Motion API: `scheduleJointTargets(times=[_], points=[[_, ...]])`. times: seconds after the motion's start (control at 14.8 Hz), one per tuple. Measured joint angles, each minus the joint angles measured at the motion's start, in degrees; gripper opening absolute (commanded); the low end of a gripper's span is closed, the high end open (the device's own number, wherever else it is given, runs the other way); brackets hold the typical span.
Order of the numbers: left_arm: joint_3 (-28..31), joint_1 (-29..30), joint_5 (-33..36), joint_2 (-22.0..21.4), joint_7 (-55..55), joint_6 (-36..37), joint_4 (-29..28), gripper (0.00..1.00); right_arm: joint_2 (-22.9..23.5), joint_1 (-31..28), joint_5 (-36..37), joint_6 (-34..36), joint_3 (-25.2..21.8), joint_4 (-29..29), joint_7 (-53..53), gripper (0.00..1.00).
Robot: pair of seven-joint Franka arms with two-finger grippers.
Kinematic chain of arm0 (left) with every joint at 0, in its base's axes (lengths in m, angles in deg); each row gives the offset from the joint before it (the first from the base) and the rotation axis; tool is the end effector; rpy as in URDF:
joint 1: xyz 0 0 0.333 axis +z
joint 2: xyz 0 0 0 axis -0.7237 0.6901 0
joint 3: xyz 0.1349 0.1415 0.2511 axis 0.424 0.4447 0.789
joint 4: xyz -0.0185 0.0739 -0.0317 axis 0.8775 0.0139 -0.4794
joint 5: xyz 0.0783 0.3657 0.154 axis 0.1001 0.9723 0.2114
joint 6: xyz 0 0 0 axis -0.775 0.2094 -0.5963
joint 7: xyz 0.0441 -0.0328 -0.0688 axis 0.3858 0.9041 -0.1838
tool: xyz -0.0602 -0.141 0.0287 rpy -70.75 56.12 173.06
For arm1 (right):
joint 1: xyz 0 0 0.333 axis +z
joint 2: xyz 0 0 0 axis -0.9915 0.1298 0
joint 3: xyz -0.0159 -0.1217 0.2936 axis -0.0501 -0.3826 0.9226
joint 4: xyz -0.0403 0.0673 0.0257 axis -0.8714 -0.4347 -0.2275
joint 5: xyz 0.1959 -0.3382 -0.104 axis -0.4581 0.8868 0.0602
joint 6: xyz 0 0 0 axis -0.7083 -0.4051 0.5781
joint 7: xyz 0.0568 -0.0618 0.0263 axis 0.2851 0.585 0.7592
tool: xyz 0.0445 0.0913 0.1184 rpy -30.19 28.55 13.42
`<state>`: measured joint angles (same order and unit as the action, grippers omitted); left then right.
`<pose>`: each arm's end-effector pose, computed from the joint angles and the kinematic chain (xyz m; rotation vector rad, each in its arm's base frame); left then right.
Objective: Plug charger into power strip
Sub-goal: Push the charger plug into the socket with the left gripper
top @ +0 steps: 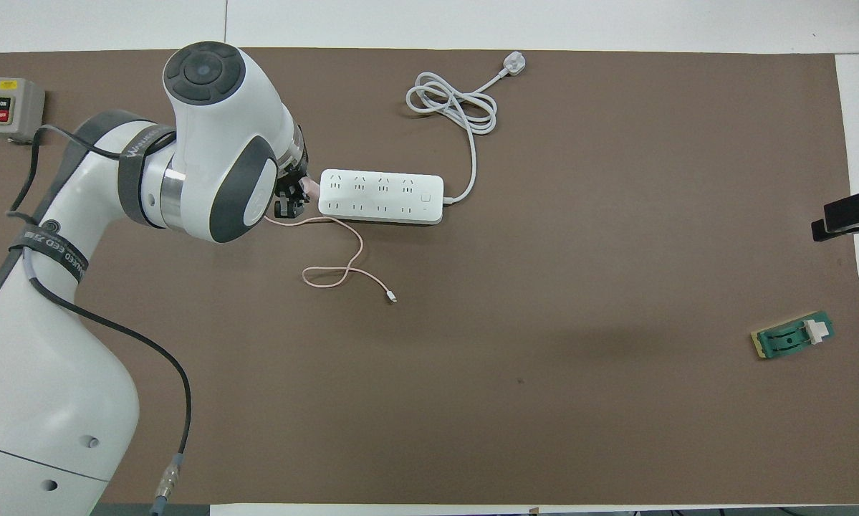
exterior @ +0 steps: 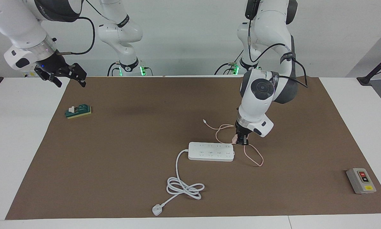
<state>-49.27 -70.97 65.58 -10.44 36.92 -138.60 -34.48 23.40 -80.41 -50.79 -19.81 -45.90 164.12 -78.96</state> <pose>0.6446 -0.2745 0.3465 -2.3079 -2.0902 0.0312 0.5500 -0.0668 0.5691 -3.0895 0.0849 0.1508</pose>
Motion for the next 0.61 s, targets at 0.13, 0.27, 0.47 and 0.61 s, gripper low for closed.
scheduleJointTargets(times=[0.13,0.27,0.47,0.61], points=[[0.0,-0.03,0.02,1.5,0.15,1.03,2.06,0.0,0.0,0.0,0.0,0.03,0.14,0.04,0.0,1.0],[0.0,-0.23,0.02,2.09,0.19,1.48,2.7,0.0,0.0,0.0,0.0,0.08,0.22,0.07,0.0,1.0],[0.01,-1.2,0.17,2.5,0.64,1.76,2.74,0.0,0.0,0.0,0.0,0.15,0.23,0.1,0.0,1.0],[0.0,-1.76,0.88,2.9,1.36,1.76,2.74,0.0,0.0,0.0,0.0,0.15,0.23,0.11,0.0,1.0]])
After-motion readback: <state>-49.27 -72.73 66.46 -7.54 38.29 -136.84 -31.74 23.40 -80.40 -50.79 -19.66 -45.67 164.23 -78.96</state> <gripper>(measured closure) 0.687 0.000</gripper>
